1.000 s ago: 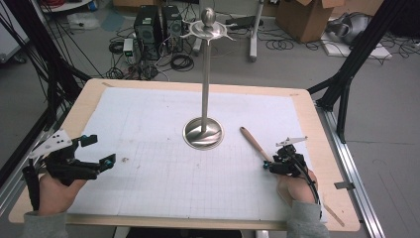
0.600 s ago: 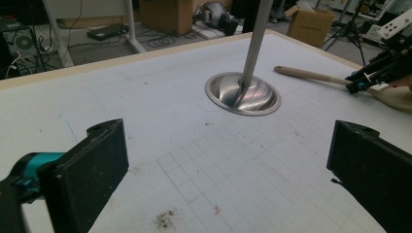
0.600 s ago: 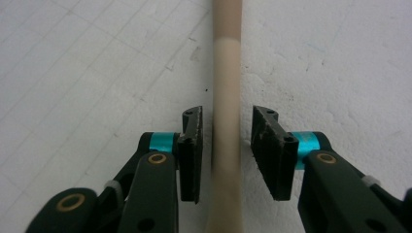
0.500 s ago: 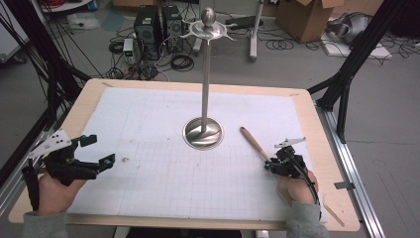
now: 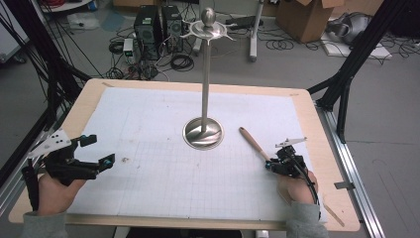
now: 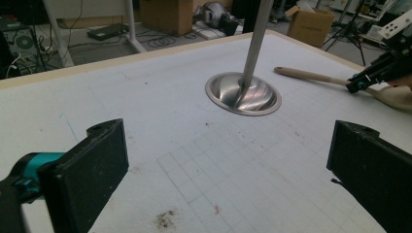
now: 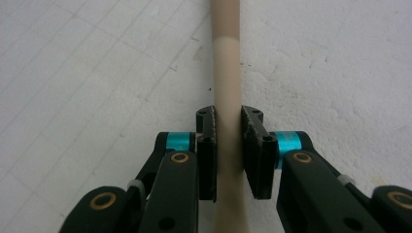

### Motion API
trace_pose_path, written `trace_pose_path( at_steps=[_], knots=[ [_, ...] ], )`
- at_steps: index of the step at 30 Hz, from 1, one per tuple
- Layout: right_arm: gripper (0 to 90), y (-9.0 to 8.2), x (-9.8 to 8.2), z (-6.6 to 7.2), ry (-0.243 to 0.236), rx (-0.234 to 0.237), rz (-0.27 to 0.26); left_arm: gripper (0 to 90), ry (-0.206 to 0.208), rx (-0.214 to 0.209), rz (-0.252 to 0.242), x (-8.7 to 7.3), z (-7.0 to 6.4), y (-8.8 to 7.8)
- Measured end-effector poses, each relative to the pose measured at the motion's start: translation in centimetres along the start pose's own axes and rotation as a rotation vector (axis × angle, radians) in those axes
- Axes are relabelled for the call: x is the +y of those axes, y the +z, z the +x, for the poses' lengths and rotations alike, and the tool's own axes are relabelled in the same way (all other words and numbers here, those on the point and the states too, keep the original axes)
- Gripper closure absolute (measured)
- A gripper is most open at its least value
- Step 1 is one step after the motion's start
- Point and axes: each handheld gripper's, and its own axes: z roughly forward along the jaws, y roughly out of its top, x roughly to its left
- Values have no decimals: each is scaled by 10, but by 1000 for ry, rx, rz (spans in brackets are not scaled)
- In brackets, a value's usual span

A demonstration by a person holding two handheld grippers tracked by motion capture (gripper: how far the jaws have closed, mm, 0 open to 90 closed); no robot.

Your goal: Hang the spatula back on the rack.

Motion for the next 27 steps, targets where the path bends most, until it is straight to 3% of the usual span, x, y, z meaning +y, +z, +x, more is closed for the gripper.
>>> trace_pose_path(
  at_steps=[5, 7, 12, 27],
  knots=[
    [780, -2, 0, 0, -4, -9, -13, 17, -1, 1, -1, 0, 0, 0],
    [782, -4, 0, 0, 15, -40, -40, 17, -2, 1, -4, 0, 0, -1],
    [783, -14, -1, -4, 43, -65, -112, 17, -2, 2, -2, 0, 0, -1],
    [784, -39, 6, 4, -3, -34, -197, 17, -5, 5, -7, 0, 1, -3]
  ],
)
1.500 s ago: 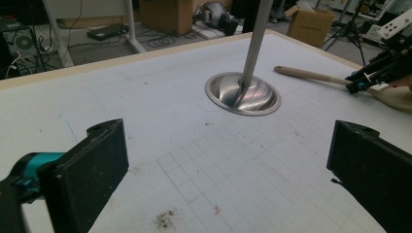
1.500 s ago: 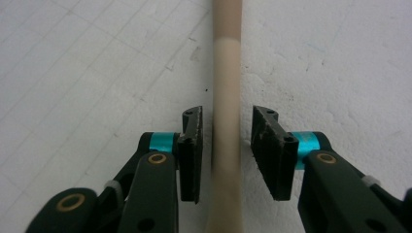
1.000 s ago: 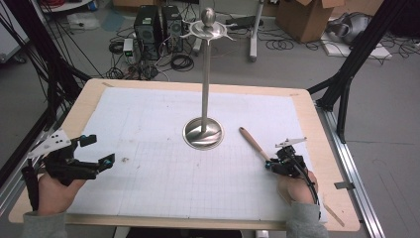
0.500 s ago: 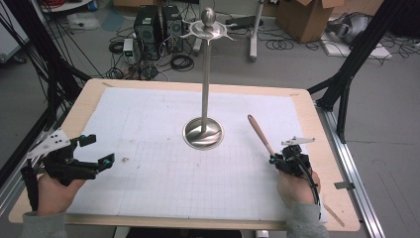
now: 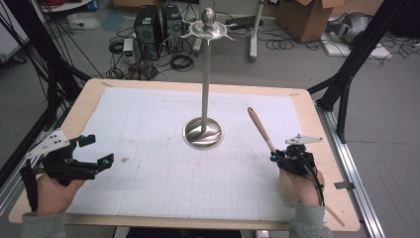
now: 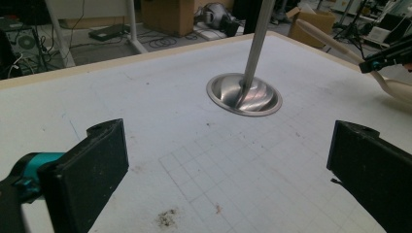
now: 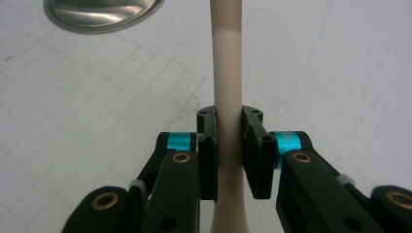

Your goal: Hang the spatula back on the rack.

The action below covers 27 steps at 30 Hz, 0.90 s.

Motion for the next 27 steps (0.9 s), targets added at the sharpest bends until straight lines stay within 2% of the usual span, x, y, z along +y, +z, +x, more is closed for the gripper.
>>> trace_pose_path(
  at_steps=[4, 14, 18, 22, 27],
  knots=[
    [784, -5, 2, 0, -14, 3, -12, 17, 0, 4, 0, 0, 0, -1],
    [784, -19, 6, -4, -10, 22, -45, 17, -1, 4, 3, -1, 0, -1],
    [784, -25, 12, -4, -18, 49, -68, 17, -3, 6, 1, -1, 0, -1],
    [784, -32, 20, -2, -34, 40, -99, 17, -3, 7, -1, -1, 0, -3],
    [784, -41, 30, 1, -52, 48, -111, 17, -6, 8, -2, -1, 1, -4]
  ],
)
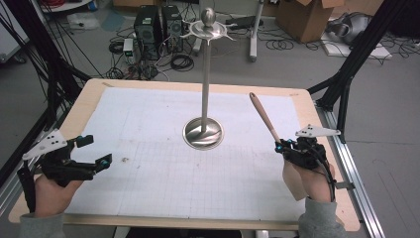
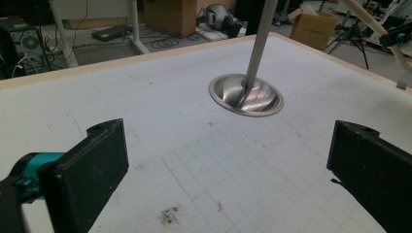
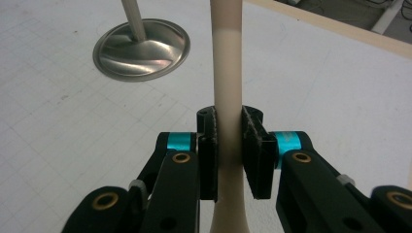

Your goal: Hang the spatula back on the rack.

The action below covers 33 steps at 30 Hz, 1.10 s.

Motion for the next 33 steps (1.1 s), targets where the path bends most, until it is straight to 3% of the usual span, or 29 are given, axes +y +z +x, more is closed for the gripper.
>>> trace_pose_path(
  at_steps=[12, 20, 33],
  knots=[
    [784, -19, 25, 1, -42, 42, -25, 17, 0, 2, -1, 0, 1, -1],
    [784, -29, 38, 0, -63, 46, -31, 17, -4, 1, -1, -1, 1, -1],
    [784, -48, 59, 4, -100, 62, -84, 17, -7, 3, -2, -1, 1, -2]
  ],
)
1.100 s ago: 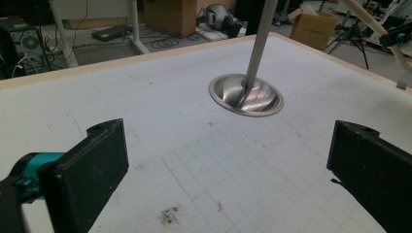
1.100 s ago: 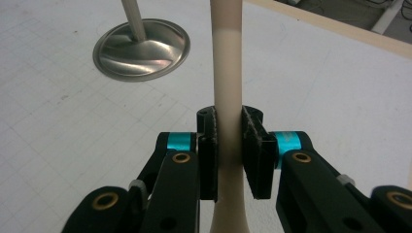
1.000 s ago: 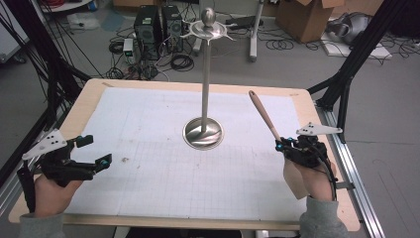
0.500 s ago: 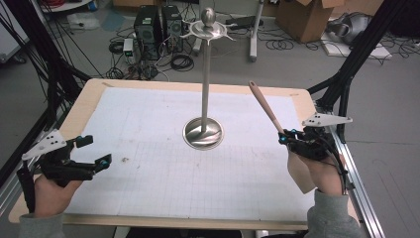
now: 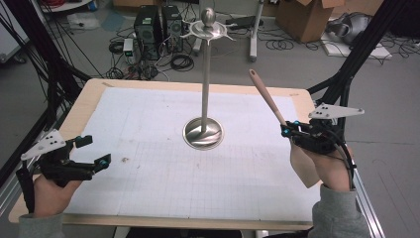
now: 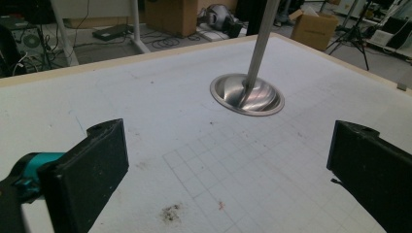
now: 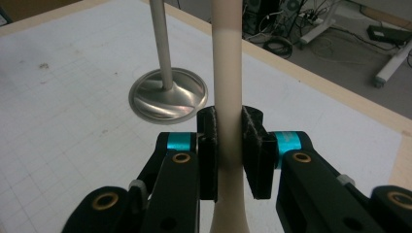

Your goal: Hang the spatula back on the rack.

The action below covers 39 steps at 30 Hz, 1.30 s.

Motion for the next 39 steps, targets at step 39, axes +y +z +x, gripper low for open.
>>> trace_pose_path(
  at_steps=[39],
  knots=[
    [784, -26, 58, 14, -52, 35, -114, 17, 1, 1, 1, -1, 0, 0]
  ],
)
